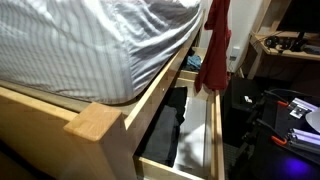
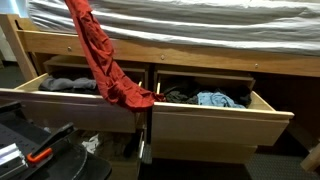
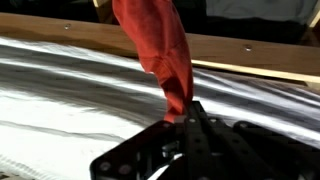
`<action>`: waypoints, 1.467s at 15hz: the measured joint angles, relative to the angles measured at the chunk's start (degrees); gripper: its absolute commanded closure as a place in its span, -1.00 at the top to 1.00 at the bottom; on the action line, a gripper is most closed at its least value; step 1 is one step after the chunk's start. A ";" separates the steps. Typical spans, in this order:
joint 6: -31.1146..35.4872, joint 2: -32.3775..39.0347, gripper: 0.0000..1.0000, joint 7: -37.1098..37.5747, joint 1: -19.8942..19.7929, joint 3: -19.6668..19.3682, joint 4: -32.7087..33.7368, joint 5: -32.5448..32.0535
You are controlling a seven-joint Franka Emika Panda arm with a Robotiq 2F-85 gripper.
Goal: Remove the red shirt from the right drawer and put it in the left drawer
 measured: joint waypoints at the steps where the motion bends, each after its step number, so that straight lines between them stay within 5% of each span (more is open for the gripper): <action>1: 0.50 -0.15 -1.00 -0.53 1.48 0.10 -0.43 0.61; 5: 7.07 -3.61 -1.00 1.35 6.83 1.33 -4.14 6.34; 8: 16.96 -9.18 -1.00 6.17 7.56 6.42 -10.34 7.37; 13: 34.36 -8.78 -1.00 11.96 6.15 15.52 -9.34 7.35; 16: 46.38 -6.23 -1.00 13.88 0.53 20.45 -9.31 7.55; 19: 58.42 -3.74 -1.00 14.39 -9.77 24.18 -9.29 10.59; 22: 57.71 -4.18 -1.00 13.01 -16.30 22.90 -6.79 15.25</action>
